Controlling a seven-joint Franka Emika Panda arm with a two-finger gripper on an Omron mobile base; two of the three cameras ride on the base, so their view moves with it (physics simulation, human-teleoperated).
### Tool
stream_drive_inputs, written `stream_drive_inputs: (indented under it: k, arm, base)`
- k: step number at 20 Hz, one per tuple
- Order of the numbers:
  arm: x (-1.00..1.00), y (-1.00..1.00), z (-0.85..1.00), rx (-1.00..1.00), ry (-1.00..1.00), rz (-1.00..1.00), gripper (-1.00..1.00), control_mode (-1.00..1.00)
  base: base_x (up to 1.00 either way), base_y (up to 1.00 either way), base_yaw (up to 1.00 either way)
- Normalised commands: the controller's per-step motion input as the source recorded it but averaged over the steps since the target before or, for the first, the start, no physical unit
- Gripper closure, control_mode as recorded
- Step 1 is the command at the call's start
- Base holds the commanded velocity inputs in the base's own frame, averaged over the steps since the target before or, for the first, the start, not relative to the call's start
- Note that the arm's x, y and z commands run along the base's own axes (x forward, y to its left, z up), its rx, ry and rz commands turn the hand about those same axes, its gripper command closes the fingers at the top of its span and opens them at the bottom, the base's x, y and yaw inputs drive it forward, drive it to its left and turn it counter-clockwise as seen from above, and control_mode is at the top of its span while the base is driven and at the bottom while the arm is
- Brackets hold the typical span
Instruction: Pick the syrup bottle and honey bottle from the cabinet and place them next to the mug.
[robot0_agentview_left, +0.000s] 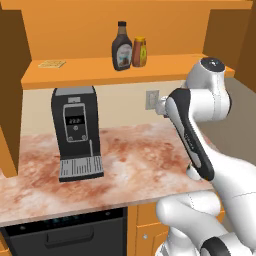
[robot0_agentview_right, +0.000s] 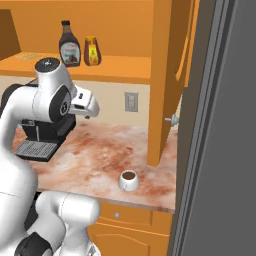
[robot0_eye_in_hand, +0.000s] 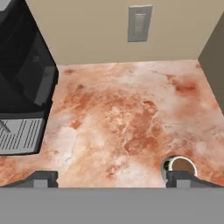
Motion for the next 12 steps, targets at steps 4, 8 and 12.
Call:
stream_drive_inputs:
  k: [4, 8, 12]
  arm:
    - [-0.22, 0.00, 0.77, 0.00, -0.24, -0.01, -1.00, -1.00]
    - [-0.01, 0.04, 0.94, 0.00, -0.17, 0.00, -1.00, -1.00]
    - [0.02, 0.13, 0.86, 0.00, -0.20, 0.00, -1.00, -1.00]
  base:
    - [0.00, 0.00, 0.00]
    - [0.00, 0.00, 0.00]
    - [0.00, 0.00, 0.00]
